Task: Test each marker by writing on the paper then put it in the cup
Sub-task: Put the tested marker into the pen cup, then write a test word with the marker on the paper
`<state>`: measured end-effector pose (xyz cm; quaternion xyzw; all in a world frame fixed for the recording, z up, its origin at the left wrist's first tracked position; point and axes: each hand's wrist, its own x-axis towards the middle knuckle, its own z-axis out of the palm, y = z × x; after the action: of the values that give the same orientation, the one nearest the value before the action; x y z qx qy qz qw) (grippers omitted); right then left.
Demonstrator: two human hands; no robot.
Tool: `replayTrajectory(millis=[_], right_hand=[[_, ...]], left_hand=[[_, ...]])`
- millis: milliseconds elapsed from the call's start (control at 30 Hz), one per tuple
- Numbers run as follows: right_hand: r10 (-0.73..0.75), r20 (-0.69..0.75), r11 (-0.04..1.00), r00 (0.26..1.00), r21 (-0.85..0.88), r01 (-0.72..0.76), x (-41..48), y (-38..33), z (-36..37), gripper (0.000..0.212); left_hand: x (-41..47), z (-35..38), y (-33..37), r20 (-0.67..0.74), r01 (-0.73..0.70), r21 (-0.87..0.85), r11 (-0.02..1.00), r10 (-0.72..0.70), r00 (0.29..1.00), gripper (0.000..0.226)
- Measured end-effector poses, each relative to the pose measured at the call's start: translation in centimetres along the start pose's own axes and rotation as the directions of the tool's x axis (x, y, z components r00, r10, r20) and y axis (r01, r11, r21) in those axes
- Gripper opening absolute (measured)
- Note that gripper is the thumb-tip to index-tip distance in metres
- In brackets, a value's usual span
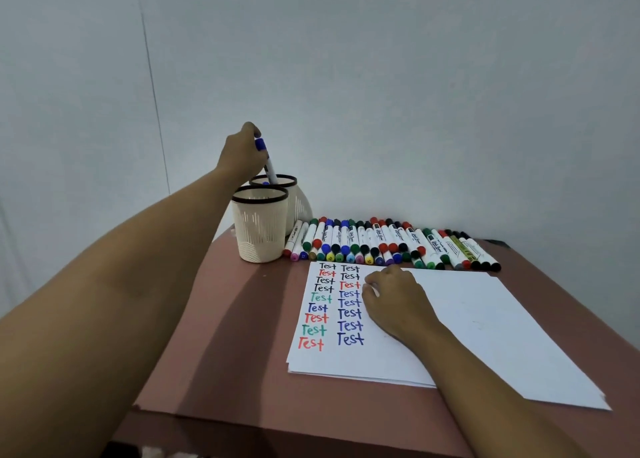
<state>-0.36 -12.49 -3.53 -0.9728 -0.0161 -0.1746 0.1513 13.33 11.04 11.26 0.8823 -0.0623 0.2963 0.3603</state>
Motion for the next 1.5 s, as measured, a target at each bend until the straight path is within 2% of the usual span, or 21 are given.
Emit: replayTrajectory(millis=[200, 300, 400, 533, 667, 800, 900, 967, 1000, 1067, 1167, 1267, 1333, 1400, 1500], right_hand=[[-0.002, 0.011, 1.000, 1.000, -0.022, 0.002, 0.0, -0.2, 0.1, 0.038], [-0.003, 0.018, 1.000, 1.000, -0.027, 0.004, 0.0, -0.1, 0.0, 0.038], [-0.002, 0.036, 1.000, 0.999, -0.020, 0.003, 0.1, 0.1, 0.0, 0.039], [-0.018, 0.067, 1.000, 0.998, -0.016, 0.019, 0.0, 0.2, -0.3, 0.040], [-0.031, 0.100, 0.999, 0.994, -0.021, 0.034, -0.1, 0.3, -0.5, 0.041], [-0.085, 0.176, 0.994, 0.981, -0.046, 0.095, 0.1, 0.7, -1.2, 0.041], [-0.130, 0.264, 0.989, 0.956, 0.098, 0.107, 0.7, 1.4, -2.2, 0.030], [-0.079, 0.215, 0.978, 0.973, 0.207, 0.034, 1.5, 2.2, -3.0, 0.032], [-0.026, 0.170, 0.978, 0.985, 0.209, -0.010, 2.2, 2.6, -3.5, 0.032], [0.072, 0.043, 0.985, 0.996, 0.157, -0.078, 3.5, 3.5, -4.5, 0.033], [0.236, -0.112, 0.969, 0.965, 0.104, -0.225, 5.7, 5.3, -4.8, 0.038], [0.356, -0.098, 0.933, 0.929, 0.084, -0.349, 6.9, 6.6, -3.7, 0.026], [0.372, -0.071, 0.928, 0.926, 0.035, -0.370, 7.4, 7.0, -3.0, 0.016], [0.378, -0.062, 0.925, 0.924, -0.013, -0.380, 7.9, 7.0, -2.5, 0.023], [0.438, -0.077, 0.898, 0.896, 0.002, -0.439, 8.5, 7.0, -2.0, 0.028]], left_hand=[[-0.1, 1.2, -0.6, 0.035, 0.046, -0.042, 0.998, -0.044, 0.998, 0.040], [-1.1, 1.3, 0.4, 0.014, -0.032, -0.062, 0.998, 0.033, 0.999, 0.033], [-3.1, 0.9, 2.2, -0.054, -0.174, -0.022, 0.984, 0.173, 0.983, 0.027], [-7.8, 1.1, 3.6, -0.052, -0.284, -0.103, 0.953, 0.280, 0.959, 0.025], [-12.6, 3.7, 2.4, 0.141, -0.316, -0.075, 0.946, 0.324, 0.935, 0.025], [-15.2, 6.5, 0.2, 0.424, -0.307, 0.062, 0.950, 0.253, 0.870, 0.030], [-15.7, 7.0, -0.9, 0.515, -0.331, 0.120, 0.936, 0.226, 0.827, 0.035], [-15.7, 7.2, -1.4, 0.523, -0.338, 0.139, 0.931, 0.221, 0.823, 0.036], [-15.7, 7.4, -1.6, 0.528, -0.336, 0.143, 0.931, 0.216, 0.821, 0.037], [-15.6, 7.7, -2.1, 0.541, -0.318, 0.151, 0.936, 0.191, 0.819, 0.037], [-15.4, 8.2, -2.6, 0.543, -0.291, 0.149, 0.945, 0.168, 0.823, 0.038], [-15.5, 8.3, -2.7, 0.533, -0.295, 0.142, 0.945, 0.178, 0.827, 0.038], [-15.5, 8.4, -2.7, 0.525, -0.294, 0.137, 0.946, 0.183, 0.831, 0.038], [-15.5, 8.3, -2.7, 0.523, -0.296, 0.134, 0.946, 0.186, 0.832, 0.038], [-15.4, 8.4, -2.8, 0.524, -0.293, 0.139, 0.946, 0.180, 0.832, 0.038]])
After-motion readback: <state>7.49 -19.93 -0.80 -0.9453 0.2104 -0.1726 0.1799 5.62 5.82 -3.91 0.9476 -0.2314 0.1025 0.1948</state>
